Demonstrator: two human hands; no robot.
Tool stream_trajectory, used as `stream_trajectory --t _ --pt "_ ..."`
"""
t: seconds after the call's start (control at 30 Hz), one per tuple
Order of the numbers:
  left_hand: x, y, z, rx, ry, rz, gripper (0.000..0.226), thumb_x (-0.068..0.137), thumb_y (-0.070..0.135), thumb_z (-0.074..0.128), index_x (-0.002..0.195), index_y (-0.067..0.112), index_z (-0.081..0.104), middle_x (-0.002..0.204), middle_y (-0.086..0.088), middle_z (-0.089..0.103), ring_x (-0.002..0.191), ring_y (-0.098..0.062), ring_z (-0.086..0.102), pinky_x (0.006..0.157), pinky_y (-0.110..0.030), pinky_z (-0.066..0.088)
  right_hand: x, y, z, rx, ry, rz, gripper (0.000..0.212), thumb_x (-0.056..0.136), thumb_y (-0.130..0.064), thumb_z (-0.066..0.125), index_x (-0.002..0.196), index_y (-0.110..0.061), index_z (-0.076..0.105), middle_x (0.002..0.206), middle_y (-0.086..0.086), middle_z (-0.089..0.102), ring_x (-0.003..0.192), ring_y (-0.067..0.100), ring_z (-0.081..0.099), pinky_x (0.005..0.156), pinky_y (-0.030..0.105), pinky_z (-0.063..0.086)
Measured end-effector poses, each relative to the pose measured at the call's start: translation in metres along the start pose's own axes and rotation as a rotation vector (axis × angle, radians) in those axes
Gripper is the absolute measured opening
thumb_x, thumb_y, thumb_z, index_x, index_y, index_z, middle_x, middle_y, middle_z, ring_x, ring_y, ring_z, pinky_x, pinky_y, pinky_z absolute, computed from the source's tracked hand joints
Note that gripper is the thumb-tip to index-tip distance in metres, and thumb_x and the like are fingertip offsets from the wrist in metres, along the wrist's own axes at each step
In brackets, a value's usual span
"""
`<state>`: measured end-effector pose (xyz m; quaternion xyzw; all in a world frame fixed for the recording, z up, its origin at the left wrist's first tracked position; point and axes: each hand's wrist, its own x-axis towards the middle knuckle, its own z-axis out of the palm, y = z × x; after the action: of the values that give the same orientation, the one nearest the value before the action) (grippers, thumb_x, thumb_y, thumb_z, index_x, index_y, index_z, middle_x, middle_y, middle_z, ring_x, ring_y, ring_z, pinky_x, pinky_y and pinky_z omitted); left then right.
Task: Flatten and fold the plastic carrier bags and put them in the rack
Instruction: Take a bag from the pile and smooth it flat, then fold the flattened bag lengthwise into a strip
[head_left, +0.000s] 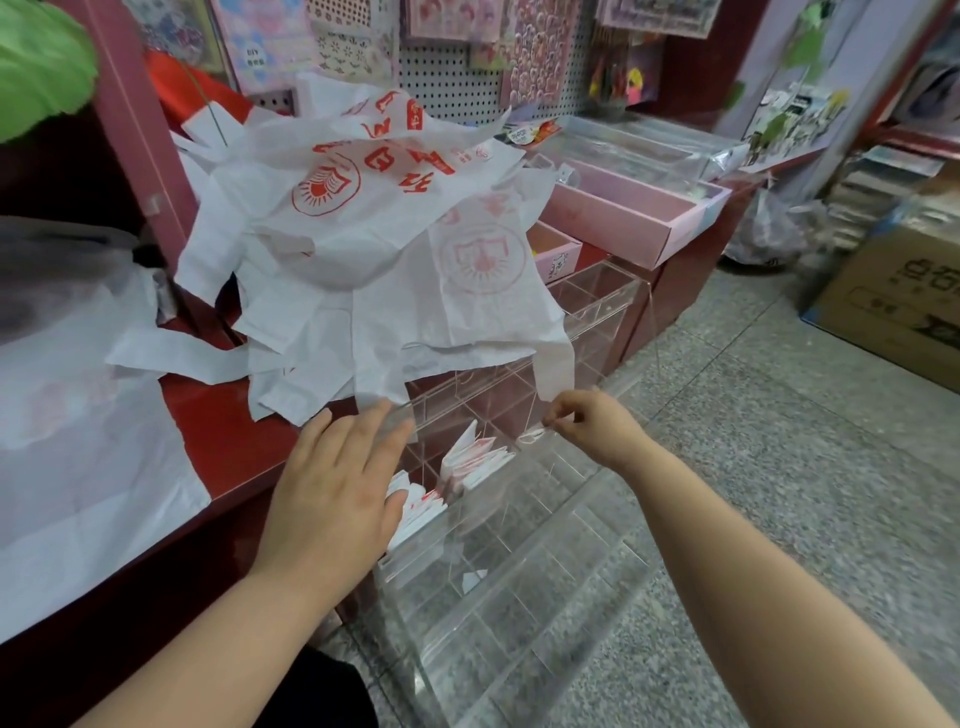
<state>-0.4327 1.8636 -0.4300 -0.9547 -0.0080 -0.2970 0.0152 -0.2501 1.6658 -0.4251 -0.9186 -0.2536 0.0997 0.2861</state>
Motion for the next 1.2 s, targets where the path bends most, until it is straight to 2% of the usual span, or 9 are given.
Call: stream_trajectory --t 0.17,0.37,0.6,0.7,0.77,0.87,1.0,1.13,1.2 --pt "0.000 0.001 -0.004 0.002 -0.050 -0.021 0.051 0.074 0.035 0.037 0.117 0.009 0.042 0.113 -0.019 0.062 0.101 -0.025 0.042 0.097 -0.041 0.026 -0.004 -0.002 0.000 0.134 0.192 0.035 0.016 0.087 -0.003 0.053 0.091 -0.008 0.067 0.058 -0.016 0.043 0.051 0.002 0.036 0.049 0.016 0.029" --pt "0.005 0.005 -0.028 -0.161 -0.283 -0.084 0.064 0.076 0.045 0.029 0.126 0.013 0.053 0.133 -0.006 0.051 0.124 -0.019 0.047 0.105 -0.030 0.014 -0.035 -0.019 -0.018 0.186 0.306 -0.028 0.017 0.086 0.000 0.053 0.086 -0.014 0.064 0.078 -0.003 0.064 0.065 -0.004 0.053 0.059 0.006 0.038" --pt "-0.057 -0.020 -0.098 -0.296 0.060 -0.146 0.030 0.081 0.027 0.045 0.087 0.017 0.073 0.090 0.007 0.070 0.101 -0.006 0.049 0.099 -0.023 0.027 -0.079 -0.104 -0.004 0.149 0.262 -0.329 0.030 0.081 0.001 0.062 0.075 -0.028 0.059 0.060 -0.020 0.061 0.065 -0.003 0.056 0.059 0.006 0.040" --pt "-0.100 -0.055 -0.128 -0.160 0.124 -0.286 0.033 0.080 0.027 0.044 0.084 0.013 0.073 0.086 0.004 0.071 0.095 -0.008 0.054 0.095 -0.023 0.031 -0.087 -0.161 0.022 0.130 0.094 -0.473 0.020 0.083 -0.008 0.064 0.086 -0.028 0.061 0.081 -0.019 0.062 0.067 -0.007 0.056 0.061 0.004 0.041" --pt "-0.131 -0.078 -0.146 -0.007 0.022 -0.420 0.040 0.081 0.035 0.040 0.092 0.013 0.072 0.094 0.002 0.071 0.095 -0.014 0.063 0.093 -0.025 0.039 -0.093 -0.196 0.042 0.019 0.001 -0.606 0.018 0.083 -0.028 0.064 0.100 -0.022 0.065 0.096 -0.013 0.062 0.082 -0.004 0.056 0.070 0.003 0.037" --pt "-0.172 -0.102 -0.162 0.137 -0.241 -0.607 0.064 0.093 0.053 0.018 0.104 0.015 0.068 0.106 -0.004 0.068 0.095 -0.021 0.067 0.083 -0.035 0.048 -0.097 -0.236 0.076 -0.140 -0.169 -0.793 0.067 0.070 -0.060 0.043 0.120 -0.017 0.058 0.120 -0.009 0.056 0.112 -0.003 0.044 0.095 0.012 0.025" --pt "-0.210 -0.123 -0.171 0.185 -0.383 -0.644 0.081 0.094 0.056 0.000 0.105 0.016 0.069 0.110 -0.005 0.068 0.098 -0.020 0.066 0.101 -0.029 0.035 -0.096 -0.262 0.117 -0.465 -0.100 -1.038 0.062 0.065 -0.060 0.045 0.109 -0.021 0.063 0.111 -0.004 0.067 0.104 0.017 0.063 0.091 0.031 0.034" --pt "-0.230 -0.143 -0.179 0.158 -0.169 -0.621 0.069 0.096 0.051 0.013 0.095 0.016 0.073 0.100 -0.002 0.071 0.092 -0.018 0.069 0.094 -0.029 0.035 -0.094 -0.276 0.131 -0.494 0.012 -1.073 0.044 0.047 -0.036 0.060 0.089 -0.025 0.070 0.093 -0.008 0.071 0.086 0.011 0.069 0.079 0.033 0.048" --pt "-0.234 -0.148 -0.185 0.160 -0.018 -0.554 0.029 0.082 0.041 0.060 0.084 0.017 0.075 0.090 0.001 0.072 0.083 -0.016 0.070 0.078 -0.030 0.051 -0.094 -0.275 0.131 -0.425 0.048 -1.070 0.032 0.050 -0.026 0.056 0.077 -0.022 0.073 0.084 -0.006 0.073 0.075 0.010 0.070 0.069 0.037 0.054"
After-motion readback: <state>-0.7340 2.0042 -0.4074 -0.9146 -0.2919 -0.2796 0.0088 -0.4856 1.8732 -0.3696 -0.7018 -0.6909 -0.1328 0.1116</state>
